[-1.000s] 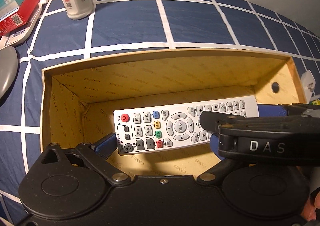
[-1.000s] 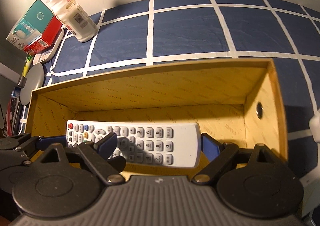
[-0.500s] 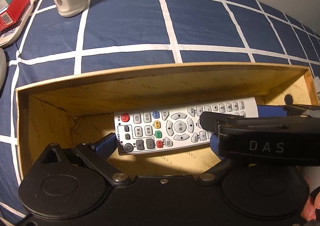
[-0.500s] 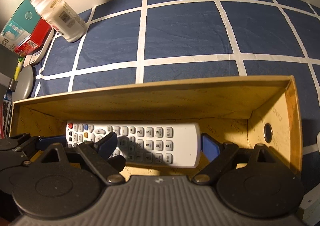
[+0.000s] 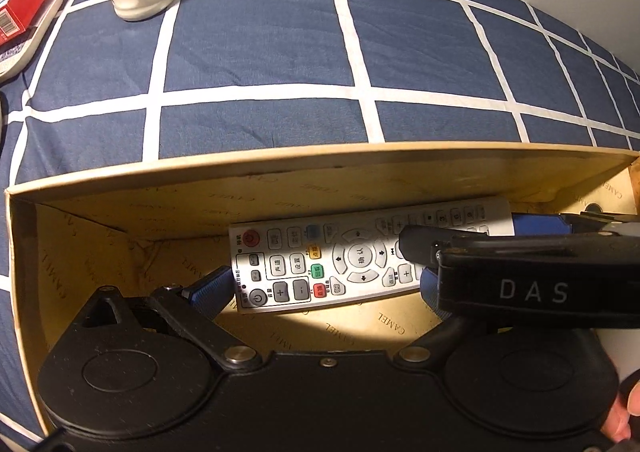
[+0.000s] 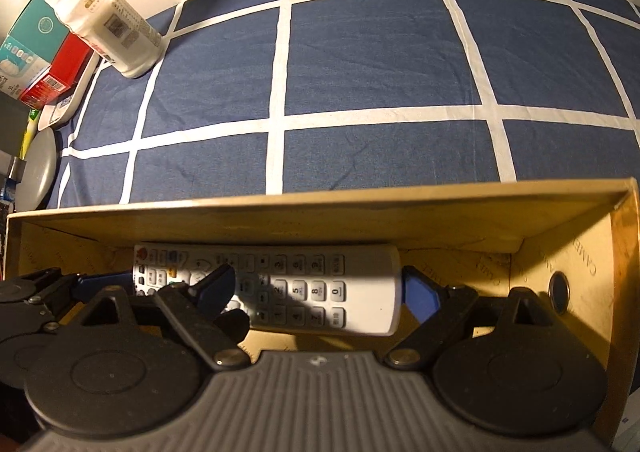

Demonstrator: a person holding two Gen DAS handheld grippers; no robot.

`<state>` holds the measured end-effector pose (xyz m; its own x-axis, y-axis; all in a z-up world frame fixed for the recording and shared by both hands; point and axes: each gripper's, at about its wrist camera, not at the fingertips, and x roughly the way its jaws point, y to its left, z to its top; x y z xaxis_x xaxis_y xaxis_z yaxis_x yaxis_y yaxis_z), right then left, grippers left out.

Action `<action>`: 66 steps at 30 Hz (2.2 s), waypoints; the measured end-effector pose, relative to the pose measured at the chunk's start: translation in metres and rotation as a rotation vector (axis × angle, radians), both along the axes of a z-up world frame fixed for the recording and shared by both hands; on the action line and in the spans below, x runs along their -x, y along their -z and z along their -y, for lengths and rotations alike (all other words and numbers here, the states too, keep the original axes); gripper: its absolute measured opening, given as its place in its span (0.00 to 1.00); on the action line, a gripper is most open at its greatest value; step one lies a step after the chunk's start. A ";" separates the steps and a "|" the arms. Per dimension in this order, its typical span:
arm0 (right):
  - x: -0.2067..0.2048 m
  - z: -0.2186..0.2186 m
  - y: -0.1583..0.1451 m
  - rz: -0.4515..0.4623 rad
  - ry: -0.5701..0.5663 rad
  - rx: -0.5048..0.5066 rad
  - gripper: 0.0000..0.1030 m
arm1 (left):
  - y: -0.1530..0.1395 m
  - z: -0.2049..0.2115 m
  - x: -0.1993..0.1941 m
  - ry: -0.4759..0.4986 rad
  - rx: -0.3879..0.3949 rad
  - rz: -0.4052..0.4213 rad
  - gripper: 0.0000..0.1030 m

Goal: Organize objects
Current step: 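Lower the TV remote into the box and open both grippers, then move both tools back over the white Gree air-conditioner remote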

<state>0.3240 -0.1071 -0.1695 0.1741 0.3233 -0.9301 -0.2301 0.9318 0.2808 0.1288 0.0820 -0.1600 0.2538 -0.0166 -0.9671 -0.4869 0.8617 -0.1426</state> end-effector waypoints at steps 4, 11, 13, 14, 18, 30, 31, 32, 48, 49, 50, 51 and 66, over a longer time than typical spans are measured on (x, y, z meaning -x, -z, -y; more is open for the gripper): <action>-0.002 0.000 0.003 -0.010 0.015 0.000 0.86 | 0.003 -0.004 0.000 -0.012 0.018 0.000 0.96; -0.002 0.000 -0.001 0.001 0.019 0.012 0.86 | -0.002 -0.002 -0.001 -0.008 -0.011 0.010 0.97; -0.001 0.001 -0.005 0.005 0.018 0.007 0.86 | -0.006 0.000 0.000 -0.010 -0.017 0.012 0.97; 0.000 0.002 -0.007 0.005 0.019 0.004 0.86 | -0.008 0.001 0.001 -0.011 -0.018 0.013 0.97; 0.007 0.005 -0.018 0.010 0.027 -0.004 0.87 | -0.021 0.006 0.007 -0.011 -0.029 0.015 0.97; 0.059 0.024 -0.084 0.117 0.066 -0.023 0.90 | -0.076 0.042 0.047 -0.003 -0.082 0.049 0.97; 0.064 0.030 -0.090 0.126 0.081 -0.026 0.90 | -0.082 0.047 0.050 -0.001 -0.089 0.058 0.97; 0.069 0.036 -0.096 0.134 0.098 -0.033 0.91 | -0.087 0.051 0.053 0.012 -0.093 0.069 0.97; 0.155 0.146 -0.159 0.256 0.345 -0.058 1.00 | -0.144 0.148 0.075 0.211 -0.124 0.196 1.00; 0.160 0.153 -0.159 0.258 0.364 -0.053 1.00 | -0.144 0.154 0.076 0.225 -0.123 0.198 1.00; 0.166 0.159 -0.159 0.260 0.379 -0.052 1.00 | -0.144 0.160 0.077 0.244 -0.120 0.199 1.00; 0.172 0.165 -0.160 0.262 0.395 -0.051 1.00 | -0.143 0.166 0.077 0.259 -0.118 0.197 1.00; 0.245 0.276 -0.168 0.279 0.673 -0.006 1.00 | -0.139 0.273 0.065 0.524 -0.092 0.211 1.00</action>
<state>0.0795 -0.3833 -0.0012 0.5675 0.0681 -0.8205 0.3282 0.8953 0.3013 0.0633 -0.1905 -0.0209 0.4218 -0.1105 -0.8999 0.0397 0.9938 -0.1034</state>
